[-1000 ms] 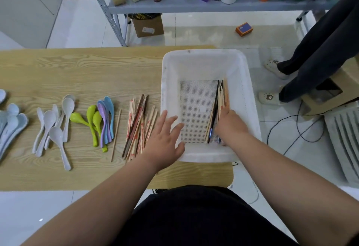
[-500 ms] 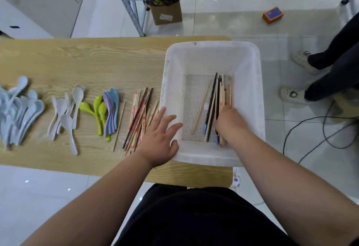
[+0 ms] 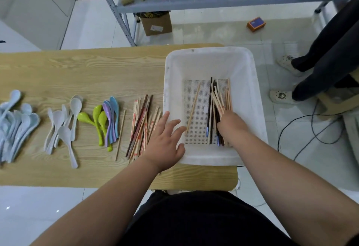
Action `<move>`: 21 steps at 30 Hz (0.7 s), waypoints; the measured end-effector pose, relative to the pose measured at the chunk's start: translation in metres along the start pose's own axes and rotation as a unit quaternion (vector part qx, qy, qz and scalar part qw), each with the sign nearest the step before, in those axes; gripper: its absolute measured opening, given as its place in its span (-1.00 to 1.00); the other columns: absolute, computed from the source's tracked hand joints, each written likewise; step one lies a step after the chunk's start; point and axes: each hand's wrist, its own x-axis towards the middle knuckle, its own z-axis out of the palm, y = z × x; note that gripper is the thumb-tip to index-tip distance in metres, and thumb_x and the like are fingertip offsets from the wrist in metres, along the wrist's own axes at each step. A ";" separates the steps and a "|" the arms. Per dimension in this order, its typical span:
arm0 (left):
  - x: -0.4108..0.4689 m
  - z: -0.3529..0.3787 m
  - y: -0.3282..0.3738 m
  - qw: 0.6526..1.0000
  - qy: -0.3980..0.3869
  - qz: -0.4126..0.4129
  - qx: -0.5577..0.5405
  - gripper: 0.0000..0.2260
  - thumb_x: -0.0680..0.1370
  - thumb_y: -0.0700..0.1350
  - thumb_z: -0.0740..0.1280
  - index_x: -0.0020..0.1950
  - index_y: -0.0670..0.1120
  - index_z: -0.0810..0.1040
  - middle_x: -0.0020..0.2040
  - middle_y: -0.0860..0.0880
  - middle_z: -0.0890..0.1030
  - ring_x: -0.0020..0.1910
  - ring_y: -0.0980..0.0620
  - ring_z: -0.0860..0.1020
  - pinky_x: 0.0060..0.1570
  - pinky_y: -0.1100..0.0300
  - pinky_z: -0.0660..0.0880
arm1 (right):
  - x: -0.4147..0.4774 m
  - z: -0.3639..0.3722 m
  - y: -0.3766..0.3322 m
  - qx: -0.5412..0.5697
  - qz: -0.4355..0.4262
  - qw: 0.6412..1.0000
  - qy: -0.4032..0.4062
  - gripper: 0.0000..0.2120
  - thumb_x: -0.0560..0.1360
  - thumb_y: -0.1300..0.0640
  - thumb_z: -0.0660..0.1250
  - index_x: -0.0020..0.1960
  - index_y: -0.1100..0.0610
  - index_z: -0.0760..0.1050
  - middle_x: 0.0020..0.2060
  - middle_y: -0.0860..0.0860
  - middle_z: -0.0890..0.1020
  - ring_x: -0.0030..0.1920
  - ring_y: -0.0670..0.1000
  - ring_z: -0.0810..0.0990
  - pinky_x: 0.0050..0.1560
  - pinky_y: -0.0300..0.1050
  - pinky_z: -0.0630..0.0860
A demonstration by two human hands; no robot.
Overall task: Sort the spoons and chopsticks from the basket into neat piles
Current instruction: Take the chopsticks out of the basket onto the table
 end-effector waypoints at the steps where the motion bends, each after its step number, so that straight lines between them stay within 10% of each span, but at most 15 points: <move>1: 0.001 -0.001 -0.001 1.000 -0.007 0.002 0.003 -0.50 0.54 0.09 0.15 0.44 -0.06 0.45 0.49 -0.10 0.37 0.62 -0.22 -0.05 0.55 -0.10 -0.02 | -0.004 -0.002 -0.001 0.006 -0.006 1.000 0.020 -0.76 0.58 0.21 0.21 0.23 0.21 0.45 -0.15 0.04 0.49 -0.26 0.02 0.48 -0.35 -0.14 0.37; 7: -0.009 -0.010 -0.027 0.998 -0.039 0.035 -0.025 -0.38 0.60 0.19 -0.01 0.61 -0.06 0.20 0.64 -0.06 0.04 0.62 -0.02 -0.19 0.58 -0.02 -0.05 | -0.043 -0.016 -0.012 0.042 -0.023 0.998 0.029 -0.71 0.67 0.11 0.09 0.30 0.26 0.35 0.04 0.16 0.54 -0.11 0.13 0.55 -0.16 -0.03 0.50; 14: -0.060 -0.012 -0.096 0.993 -0.090 -0.037 -0.061 -0.41 0.60 0.08 0.16 0.61 -0.06 0.17 0.61 -0.10 0.18 0.53 -0.12 0.27 0.45 -0.05 0.32 | -0.102 -0.011 -0.092 0.179 -0.110 0.975 0.068 -0.84 0.66 -0.02 0.09 -0.01 0.05 0.32 -0.10 0.13 0.59 -0.22 0.14 0.62 -0.32 0.18 0.63; 21: -0.121 0.009 -0.160 0.981 -0.115 -0.125 -0.097 -0.47 0.42 -0.08 0.28 0.39 -0.16 0.44 0.29 -0.23 0.50 0.23 -0.31 0.52 0.21 -0.15 0.52 | -0.148 0.051 -0.206 0.200 -0.160 0.965 -0.047 -0.79 0.68 0.06 0.08 0.20 0.17 0.33 -0.07 0.13 0.59 -0.19 0.11 0.64 -0.14 0.21 0.65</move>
